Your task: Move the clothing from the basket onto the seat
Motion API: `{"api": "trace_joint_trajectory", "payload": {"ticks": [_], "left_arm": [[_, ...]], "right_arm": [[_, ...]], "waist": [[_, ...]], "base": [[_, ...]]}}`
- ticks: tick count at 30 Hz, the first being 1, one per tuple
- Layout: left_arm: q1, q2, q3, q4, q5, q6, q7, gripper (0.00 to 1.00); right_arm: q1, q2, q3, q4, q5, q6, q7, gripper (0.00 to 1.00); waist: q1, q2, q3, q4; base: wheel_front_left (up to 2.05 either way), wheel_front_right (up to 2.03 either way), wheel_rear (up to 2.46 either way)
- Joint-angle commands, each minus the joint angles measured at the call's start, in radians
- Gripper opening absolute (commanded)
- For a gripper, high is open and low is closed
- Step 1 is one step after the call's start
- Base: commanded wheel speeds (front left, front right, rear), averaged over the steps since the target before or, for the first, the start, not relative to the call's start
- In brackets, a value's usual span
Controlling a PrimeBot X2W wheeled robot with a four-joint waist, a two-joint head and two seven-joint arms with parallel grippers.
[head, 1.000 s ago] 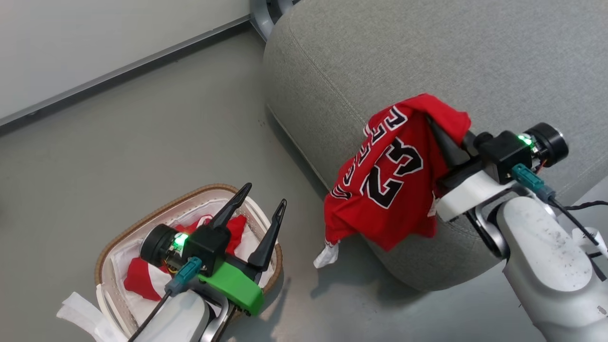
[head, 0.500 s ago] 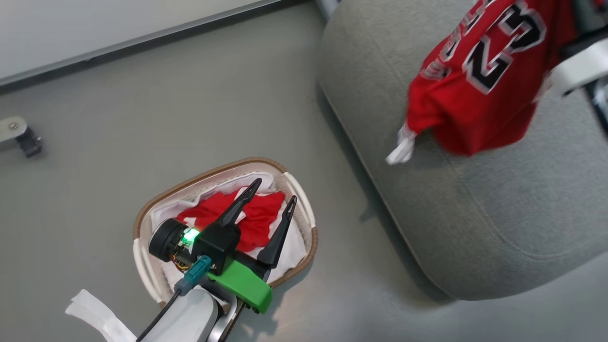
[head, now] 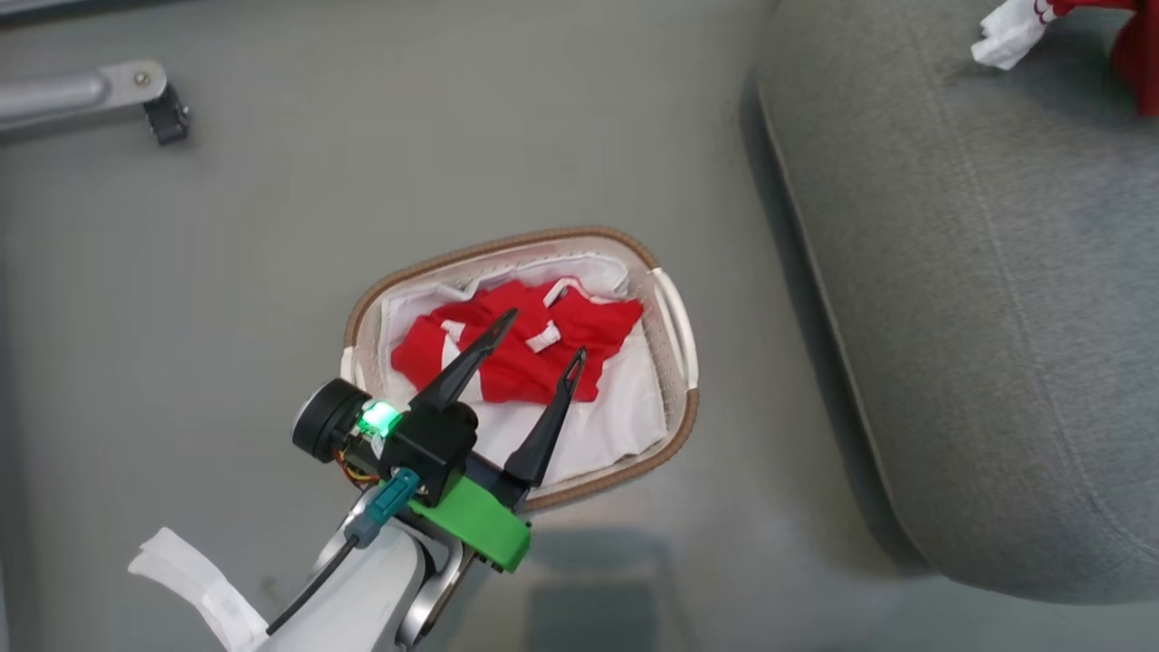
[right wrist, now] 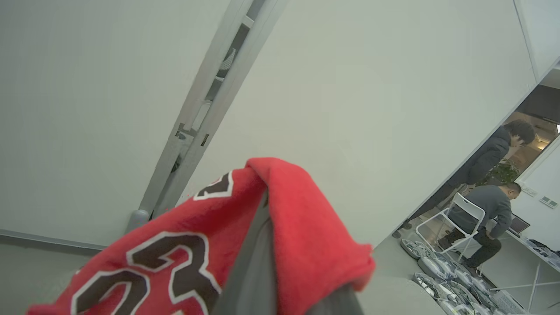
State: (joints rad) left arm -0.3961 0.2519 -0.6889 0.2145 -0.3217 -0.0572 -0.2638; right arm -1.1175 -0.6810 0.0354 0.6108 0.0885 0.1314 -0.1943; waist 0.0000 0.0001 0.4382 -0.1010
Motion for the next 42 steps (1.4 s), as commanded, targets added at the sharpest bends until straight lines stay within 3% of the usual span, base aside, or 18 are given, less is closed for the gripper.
{"api": "trace_joint_trajectory", "payload": {"ticks": [1, 9, 14, 15, 16, 17, 18, 19, 30, 42], "left_arm": [[-0.025, 0.004, 0.001, -0.007, 0.005, 0.000, 0.001, 1.00], [-0.050, 0.012, -0.001, -0.019, 0.016, 0.013, 0.003, 1.00], [-0.057, 0.029, 0.006, -0.022, 0.018, 0.018, 0.007, 1.00], [-0.057, 0.032, 0.007, -0.022, 0.017, 0.020, 0.008, 1.00], [-0.057, 0.034, 0.007, -0.022, 0.016, 0.020, 0.009, 1.00], [-0.057, 0.035, 0.008, -0.022, 0.015, 0.022, 0.010, 1.00], [-0.058, 0.036, 0.008, -0.022, 0.013, 0.021, 0.011, 1.00], [-0.057, 0.037, 0.007, -0.023, 0.011, 0.023, 0.012, 1.00], [-0.029, 0.036, 0.013, -0.011, -0.011, 0.034, 0.007, 1.00], [0.023, 0.001, 0.056, 0.001, -0.043, 0.044, -0.002, 1.00]], "right_arm": [[0.028, 0.010, -0.023, 0.034, -0.008, -0.001, -0.006, 0.00], [0.145, 0.114, -0.150, 0.248, -0.050, -0.001, -0.039, 0.00], [0.184, 0.166, -0.207, 0.305, -0.072, -0.001, -0.064, 0.03], [0.190, 0.175, -0.218, 0.308, -0.078, -0.001, -0.067, 0.15], [0.193, 0.182, -0.228, 0.309, -0.081, -0.001, -0.069, 0.18], [0.196, 0.190, -0.239, 0.307, -0.084, -0.001, -0.069, 0.45], [0.200, 0.194, -0.249, 0.304, -0.088, -0.001, -0.070, 0.90], [0.206, 0.202, -0.260, 0.291, -0.092, -0.001, -0.071, 1.00], [0.364, 0.265, -0.296, 0.147, -0.062, -0.001, -0.071, 1.00], [0.538, 0.316, -0.280, 0.002, -0.047, -0.001, -0.071, 1.00]], "waist": [[0.0000, -0.0001, 0.084, 0.071], [0.0000, -0.0001, 0.151, 0.065], [0.0000, -0.0001, 0.166, 0.042], [0.0000, -0.0001, 0.166, 0.036], [0.0000, -0.0001, 0.165, 0.031], [0.0000, -0.0001, 0.163, 0.025], [0.0000, -0.0001, 0.161, 0.020], [0.0000, -0.0001, 0.158, 0.015], [0.0000, -0.0001, 0.093, -0.034], [0.0000, -0.0001, -0.053, -0.049]], "base": [[0.00, 0.00, 0.00], [0.00, 0.00, 0.00], [0.00, 0.00, 0.00], [0.00, 0.00, 0.00], [0.00, 0.00, 0.00], [0.00, 0.00, 0.00], [0.00, 0.00, 0.00], [0.00, 0.00, 0.00], [0.00, 0.00, 0.00], [0.00, 0.00, 0.00]]}}
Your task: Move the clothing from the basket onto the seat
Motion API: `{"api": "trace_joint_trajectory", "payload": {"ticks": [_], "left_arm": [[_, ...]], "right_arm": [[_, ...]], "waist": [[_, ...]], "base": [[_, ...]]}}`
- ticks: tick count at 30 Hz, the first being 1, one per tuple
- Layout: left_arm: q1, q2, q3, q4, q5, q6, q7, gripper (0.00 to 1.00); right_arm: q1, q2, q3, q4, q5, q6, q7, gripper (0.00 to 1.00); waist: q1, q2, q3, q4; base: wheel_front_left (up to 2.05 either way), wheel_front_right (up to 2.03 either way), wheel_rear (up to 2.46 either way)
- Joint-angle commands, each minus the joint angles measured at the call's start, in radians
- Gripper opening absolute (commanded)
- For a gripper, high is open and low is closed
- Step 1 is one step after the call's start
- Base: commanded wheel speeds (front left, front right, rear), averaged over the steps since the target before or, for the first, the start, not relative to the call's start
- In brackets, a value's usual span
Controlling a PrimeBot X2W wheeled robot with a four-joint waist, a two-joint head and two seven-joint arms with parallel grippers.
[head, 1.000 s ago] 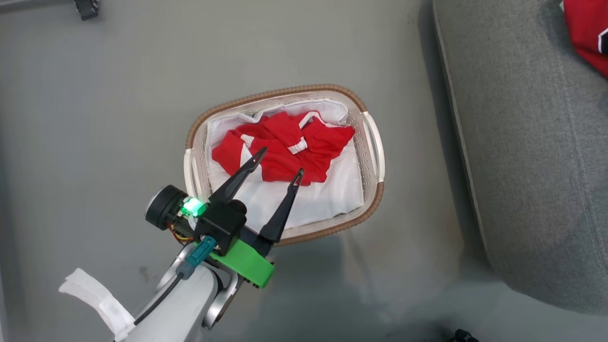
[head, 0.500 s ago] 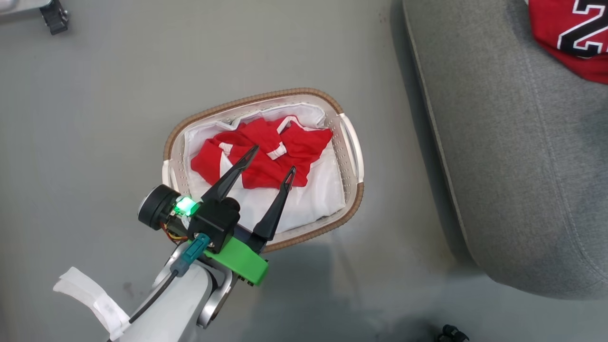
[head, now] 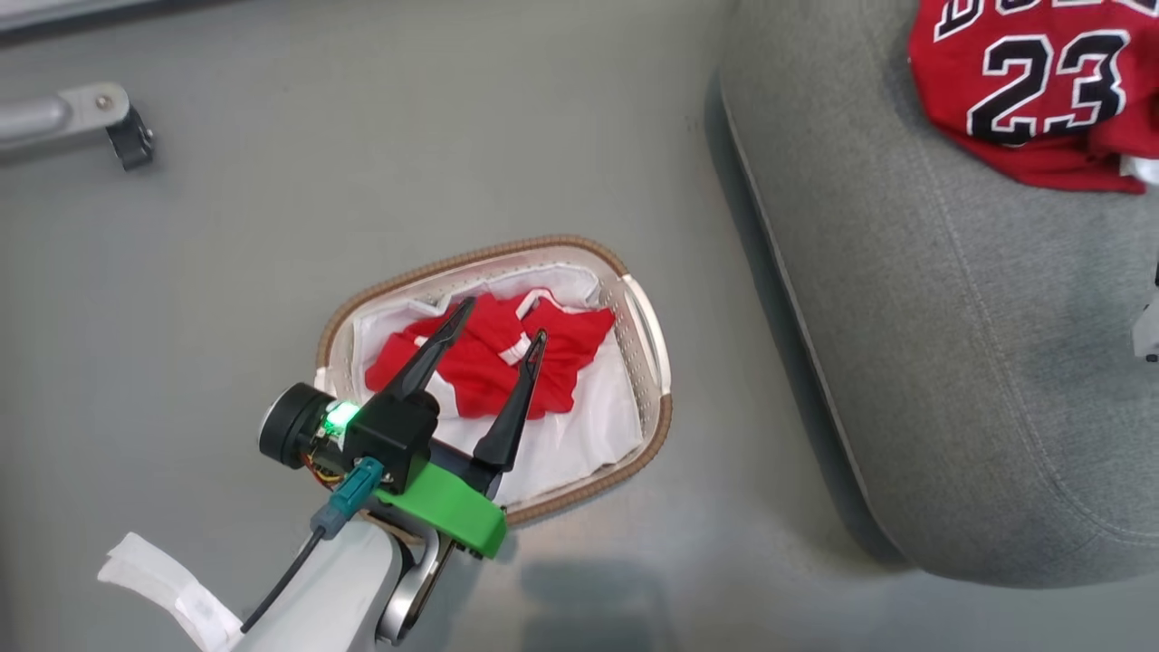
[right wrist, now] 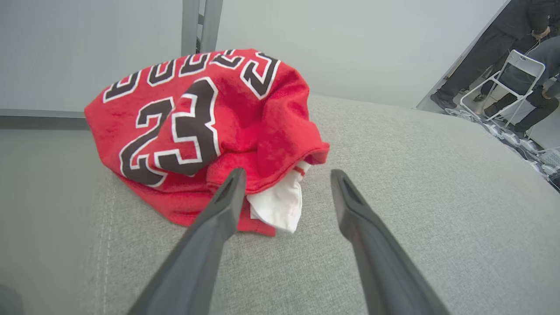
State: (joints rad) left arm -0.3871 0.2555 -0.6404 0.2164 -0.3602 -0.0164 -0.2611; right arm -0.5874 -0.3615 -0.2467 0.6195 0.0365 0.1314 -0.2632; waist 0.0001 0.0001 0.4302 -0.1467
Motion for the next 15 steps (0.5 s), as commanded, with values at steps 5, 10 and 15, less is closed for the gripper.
{"api": "trace_joint_trajectory", "payload": {"ticks": [5, 10, 15], "left_arm": [[0.053, -0.030, 0.051, -0.020, -0.006, 0.004, -0.004, 1.00], [0.106, -0.057, 0.120, -0.038, 0.000, 0.004, -0.005, 1.00], [0.169, -0.086, 0.203, -0.057, 0.010, 0.005, -0.004, 1.00]], "right_arm": [[0.007, -0.006, 0.060, -0.062, 0.013, -0.001, -0.002, 1.00], [0.004, 0.009, 0.138, -0.124, 0.028, -0.001, -0.002, 1.00], [0.028, 0.043, 0.210, -0.174, 0.047, -0.001, -0.002, 1.00]], "waist": [[-0.0001, -0.0001, -0.110, 0.021], [-0.0001, -0.0001, -0.169, 0.065], [-0.0001, -0.0001, -0.220, 0.114]], "base": [[0.00, 0.00, 0.00], [0.00, 0.00, 0.00], [0.00, 0.00, 0.00]]}}
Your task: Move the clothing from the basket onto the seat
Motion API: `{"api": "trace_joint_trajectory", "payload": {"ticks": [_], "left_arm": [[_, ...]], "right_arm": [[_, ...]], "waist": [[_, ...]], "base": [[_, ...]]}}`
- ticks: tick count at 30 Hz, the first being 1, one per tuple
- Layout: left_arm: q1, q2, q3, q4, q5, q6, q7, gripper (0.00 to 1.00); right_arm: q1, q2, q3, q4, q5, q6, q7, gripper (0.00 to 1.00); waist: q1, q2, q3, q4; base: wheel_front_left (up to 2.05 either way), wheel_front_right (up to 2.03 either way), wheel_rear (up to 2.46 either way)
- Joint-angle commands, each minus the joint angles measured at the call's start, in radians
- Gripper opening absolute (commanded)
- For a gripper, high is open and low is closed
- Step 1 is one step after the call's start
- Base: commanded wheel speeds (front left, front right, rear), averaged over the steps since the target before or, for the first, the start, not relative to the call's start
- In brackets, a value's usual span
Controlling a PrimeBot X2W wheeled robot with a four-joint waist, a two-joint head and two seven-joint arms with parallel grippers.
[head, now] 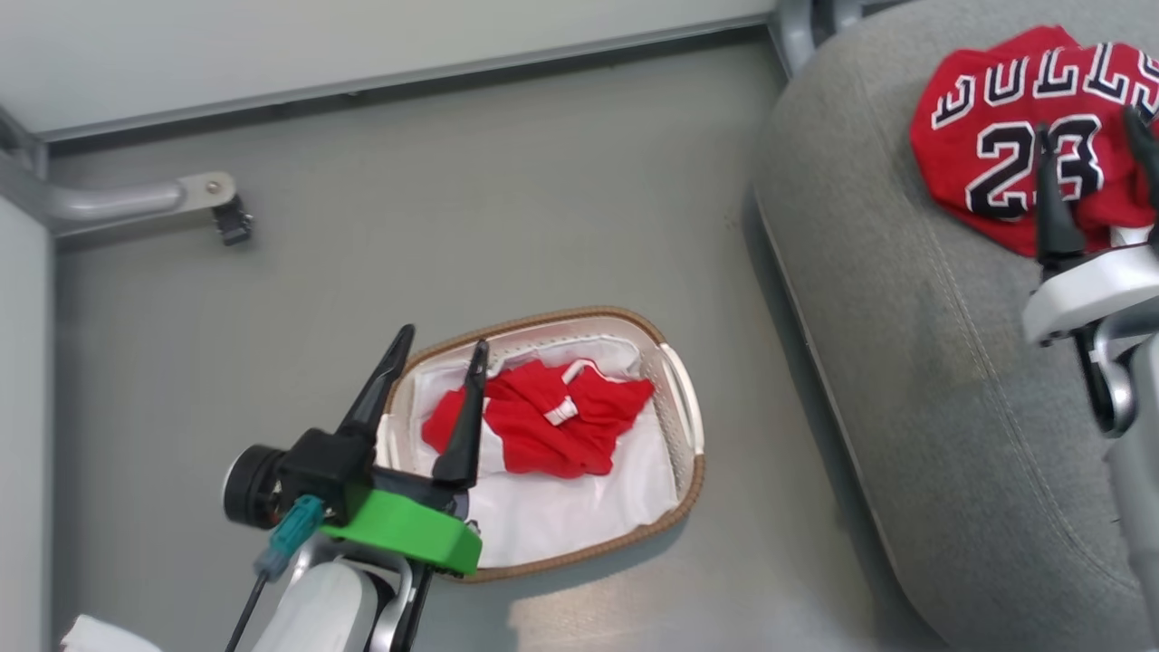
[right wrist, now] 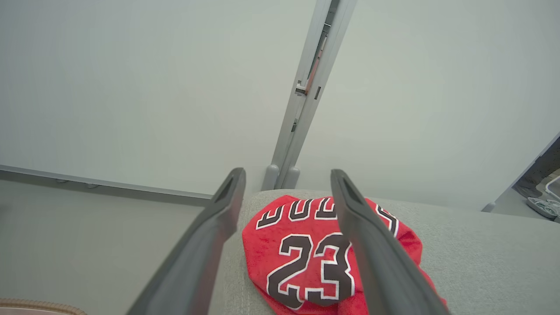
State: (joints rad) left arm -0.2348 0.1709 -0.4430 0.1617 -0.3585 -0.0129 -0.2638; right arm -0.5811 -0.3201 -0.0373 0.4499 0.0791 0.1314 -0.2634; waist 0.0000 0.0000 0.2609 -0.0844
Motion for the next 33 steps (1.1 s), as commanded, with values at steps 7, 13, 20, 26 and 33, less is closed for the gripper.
{"api": "trace_joint_trajectory", "payload": {"ticks": [7, 13, 20, 26, 33], "left_arm": [[0.107, -0.047, 0.138, -0.019, 0.031, -0.014, -0.001, 1.00], [0.171, -0.075, 0.230, -0.014, 0.050, -0.034, -0.001, 1.00], [0.243, -0.096, 0.317, -0.006, 0.073, -0.055, -0.001, 1.00], [0.288, -0.112, 0.354, -0.001, 0.095, -0.069, -0.001, 1.00], [0.305, -0.118, 0.368, 0.014, 0.099, -0.081, -0.001, 1.00]], "right_arm": [[0.095, 0.088, 0.068, -0.064, 0.017, -0.001, -0.002, 1.00], [0.210, 0.183, 0.083, -0.117, 0.029, -0.001, -0.002, 1.00], [0.353, 0.259, 0.101, -0.161, 0.022, -0.001, -0.002, 1.00], [0.425, 0.267, 0.121, -0.160, 0.022, -0.001, -0.002, 1.00], [0.446, 0.268, 0.139, -0.155, 0.041, -0.001, -0.002, 1.00]], "waist": [[0.0000, 0.0000, -0.104, 0.120], [0.0000, 0.0000, -0.132, 0.162], [0.0000, 0.0000, -0.152, 0.166], [0.0000, 0.0000, -0.172, 0.157], [0.0000, 0.0000, -0.192, 0.146]], "base": [[0.00, 0.00, 0.00], [0.00, 0.00, 0.00], [0.00, 0.00, 0.00], [0.00, 0.00, 0.00], [0.00, 0.00, 0.00]]}}
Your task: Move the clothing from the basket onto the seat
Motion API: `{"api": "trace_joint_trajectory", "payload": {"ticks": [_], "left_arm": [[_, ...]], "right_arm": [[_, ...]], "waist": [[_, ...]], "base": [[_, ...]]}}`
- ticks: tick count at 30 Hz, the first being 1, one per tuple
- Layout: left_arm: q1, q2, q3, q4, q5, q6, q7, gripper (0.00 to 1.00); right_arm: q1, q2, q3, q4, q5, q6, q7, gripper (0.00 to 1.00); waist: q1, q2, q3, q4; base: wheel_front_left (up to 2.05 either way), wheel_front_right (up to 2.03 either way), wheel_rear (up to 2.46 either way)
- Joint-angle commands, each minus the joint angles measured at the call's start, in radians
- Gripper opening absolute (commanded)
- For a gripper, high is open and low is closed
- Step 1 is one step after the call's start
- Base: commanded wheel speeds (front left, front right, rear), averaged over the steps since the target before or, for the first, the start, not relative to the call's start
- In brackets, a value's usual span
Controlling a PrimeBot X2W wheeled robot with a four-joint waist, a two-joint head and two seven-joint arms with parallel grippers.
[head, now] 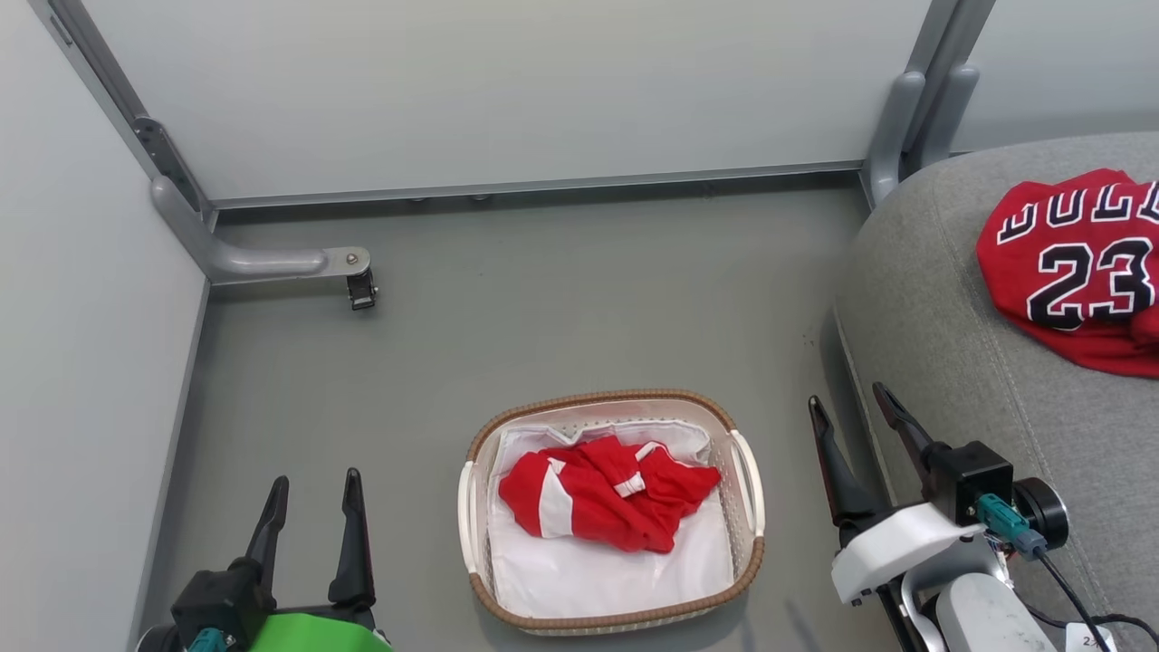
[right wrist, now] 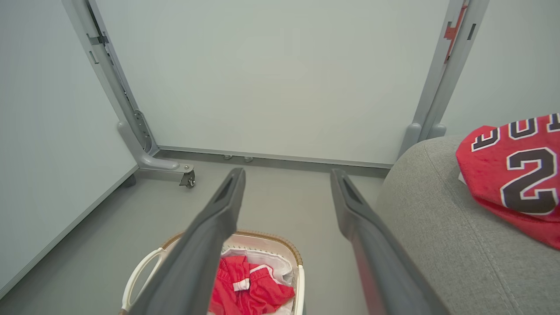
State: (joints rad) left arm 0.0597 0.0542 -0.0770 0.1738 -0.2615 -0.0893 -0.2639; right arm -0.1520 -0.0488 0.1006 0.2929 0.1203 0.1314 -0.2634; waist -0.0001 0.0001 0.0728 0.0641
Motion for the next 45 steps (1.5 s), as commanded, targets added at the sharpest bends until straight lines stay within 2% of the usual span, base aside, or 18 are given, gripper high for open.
{"api": "trace_joint_trajectory", "payload": {"ticks": [1, 32, 38, 45], "left_arm": [[0.010, -0.002, 0.003, 0.005, 0.003, -0.006, -0.001, 1.00], [0.025, -0.004, -0.013, 0.028, 0.028, -0.022, -0.001, 1.00], [-0.028, 0.001, -0.043, 0.043, 0.066, -0.029, -0.001, 1.00], [-0.199, 0.034, -0.130, 0.090, 0.122, -0.040, -0.001, 1.00]], "right_arm": [[0.018, -0.004, 0.004, 0.003, 0.000, -0.001, -0.002, 1.00], [0.038, -0.003, 0.009, 0.015, 0.031, -0.001, -0.002, 1.00], [0.007, -0.003, -0.005, -0.015, 0.017, -0.001, -0.002, 1.00], [-0.076, -0.003, -0.053, -0.081, -0.014, -0.001, -0.002, 1.00]], "waist": [[0.0001, -0.0001, -0.007, -0.004], [0.0001, -0.0001, -0.032, -0.013], [0.0001, -0.0001, 0.021, -0.020], [0.0001, -0.0001, 0.177, -0.046]], "base": [[0.00, 0.00, 0.00], [0.00, 0.00, 0.00], [0.00, 0.00, 0.00], [0.00, 0.00, 0.00]]}}
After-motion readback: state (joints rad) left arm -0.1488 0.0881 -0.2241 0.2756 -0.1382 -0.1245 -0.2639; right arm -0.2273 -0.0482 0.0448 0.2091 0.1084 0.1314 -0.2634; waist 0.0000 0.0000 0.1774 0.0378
